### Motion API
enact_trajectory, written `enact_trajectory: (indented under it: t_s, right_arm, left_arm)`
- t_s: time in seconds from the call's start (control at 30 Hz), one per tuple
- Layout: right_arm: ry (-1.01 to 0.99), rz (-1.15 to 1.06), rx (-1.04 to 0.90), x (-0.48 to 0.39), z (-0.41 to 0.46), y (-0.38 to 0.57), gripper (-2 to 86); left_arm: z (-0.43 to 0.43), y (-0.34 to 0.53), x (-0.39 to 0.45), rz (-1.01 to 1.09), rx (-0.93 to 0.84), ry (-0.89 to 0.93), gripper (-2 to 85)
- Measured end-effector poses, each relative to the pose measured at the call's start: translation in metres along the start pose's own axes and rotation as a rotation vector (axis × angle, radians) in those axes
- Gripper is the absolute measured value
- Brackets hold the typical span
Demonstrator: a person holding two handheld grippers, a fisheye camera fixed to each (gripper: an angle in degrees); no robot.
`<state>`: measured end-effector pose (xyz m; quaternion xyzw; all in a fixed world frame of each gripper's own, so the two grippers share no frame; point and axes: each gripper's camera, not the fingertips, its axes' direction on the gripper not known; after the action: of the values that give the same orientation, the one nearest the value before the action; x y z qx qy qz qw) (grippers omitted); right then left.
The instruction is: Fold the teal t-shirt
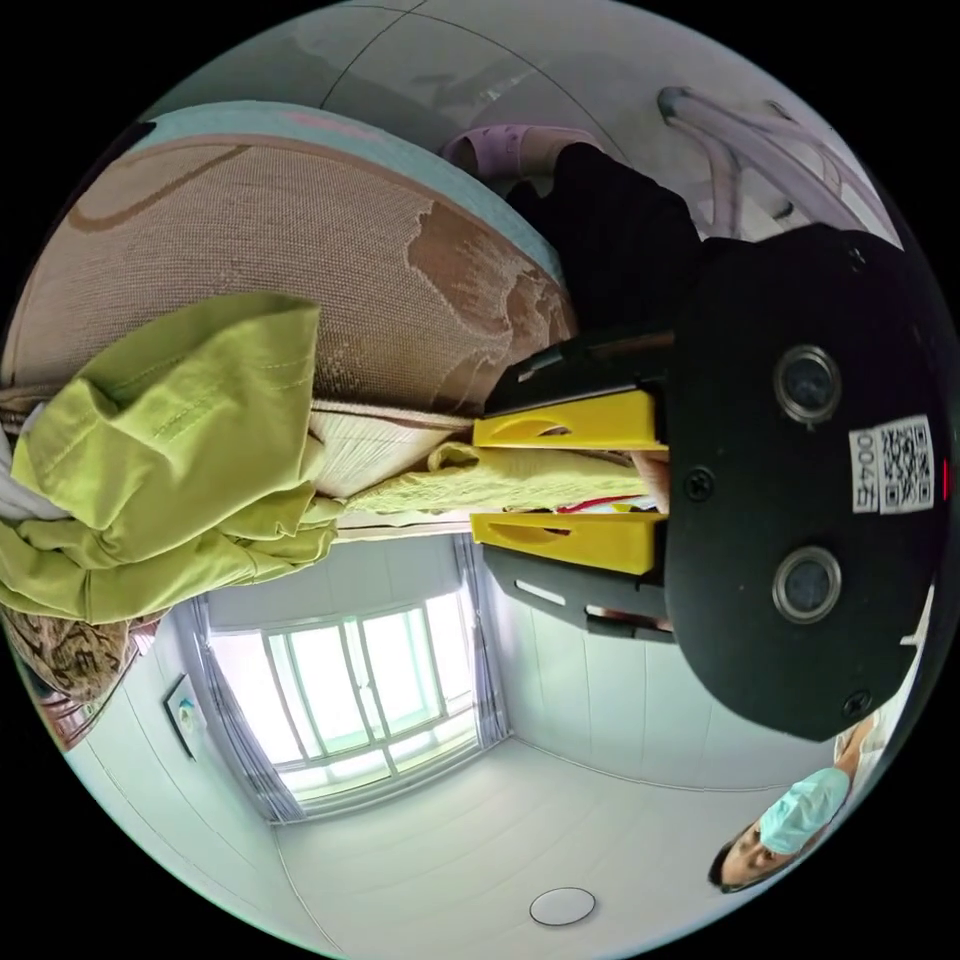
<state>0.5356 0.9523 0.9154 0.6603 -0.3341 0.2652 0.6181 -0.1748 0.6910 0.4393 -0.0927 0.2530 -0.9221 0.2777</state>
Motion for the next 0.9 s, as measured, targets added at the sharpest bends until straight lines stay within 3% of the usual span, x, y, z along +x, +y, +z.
enact_trajectory:
  t_s: [0.07, 0.27, 0.4, 0.63, 0.77, 0.9]
  right_arm:
    - [0.039, 0.014, -0.018, 0.000, 0.010, -0.006, 3.1]
    - [0.178, -0.042, -0.061, -0.029, 0.033, -0.016, 0.7]
    - [0.217, -0.074, -0.095, -0.042, 0.049, -0.021, 0.3]
    - [0.206, -0.102, -0.134, -0.051, 0.074, -0.032, 0.8]
    - [0.196, -0.133, -0.173, -0.049, 0.087, -0.040, 2.1]
    - [0.157, -0.174, -0.153, -0.040, 0.088, -0.055, 8.1]
  left_arm:
    - [-0.008, -0.017, 0.034, 0.086, 0.017, 0.009, 6.4]
    - [-0.010, -0.064, 0.181, 0.438, 0.014, -0.028, 11.8]
    - [0.008, -0.083, 0.266, 0.634, -0.004, -0.175, 13.1]
    - [0.038, -0.110, 0.326, 0.720, -0.066, -0.362, 11.3]
    - [0.051, -0.125, 0.331, 0.625, -0.096, -0.473, 4.0]
    - [0.028, -0.129, 0.319, 0.493, -0.020, -0.372, 1.1]
